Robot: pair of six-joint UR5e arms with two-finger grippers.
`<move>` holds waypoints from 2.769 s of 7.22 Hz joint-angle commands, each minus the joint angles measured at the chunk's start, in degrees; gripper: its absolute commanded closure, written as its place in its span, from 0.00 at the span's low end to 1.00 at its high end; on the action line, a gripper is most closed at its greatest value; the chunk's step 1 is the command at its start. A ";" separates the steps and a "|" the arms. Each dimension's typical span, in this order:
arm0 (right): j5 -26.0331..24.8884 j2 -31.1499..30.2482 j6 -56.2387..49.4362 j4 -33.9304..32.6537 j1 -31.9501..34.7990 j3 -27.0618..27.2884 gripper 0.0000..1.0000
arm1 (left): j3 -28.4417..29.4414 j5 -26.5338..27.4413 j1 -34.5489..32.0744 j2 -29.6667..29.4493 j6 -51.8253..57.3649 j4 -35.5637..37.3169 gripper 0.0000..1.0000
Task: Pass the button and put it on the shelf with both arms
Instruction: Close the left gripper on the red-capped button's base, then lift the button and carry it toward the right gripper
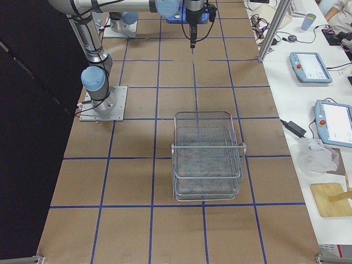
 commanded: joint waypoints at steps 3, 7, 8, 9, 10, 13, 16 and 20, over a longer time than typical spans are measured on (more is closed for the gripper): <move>0.05 0.00 0.03 0.00 0.00 0.00 0.00 | 0.32 0.47 0.00 0.40 -0.08 -4.63 1.00; 0.49 0.35 -0.23 0.96 -0.43 0.00 0.00 | 1.55 0.56 -2.97 6.79 -0.78 -7.10 1.00; -0.29 0.44 -2.24 0.79 -0.44 0.00 0.00 | 1.72 0.39 -5.77 9.69 -2.70 -7.19 1.00; -0.39 0.53 -6.95 0.53 -0.44 0.70 0.00 | 1.46 -0.05 -9.54 12.50 -7.33 -7.98 1.00; 0.74 1.40 -6.65 -0.78 -0.53 1.14 0.00 | 1.37 -0.22 -14.54 14.79 -12.51 -8.07 1.00; 0.05 1.76 -6.39 -0.44 -0.09 0.70 0.00 | 0.84 -9.09 -30.62 19.73 -34.54 -7.29 1.00; 3.02 -0.16 -21.46 1.49 0.44 0.97 0.00 | 0.06 -13.50 -43.73 20.10 -53.89 3.48 1.00; 4.09 -1.41 -59.53 3.95 0.62 1.67 0.00 | -6.53 -13.59 -51.76 19.47 -73.37 26.29 1.00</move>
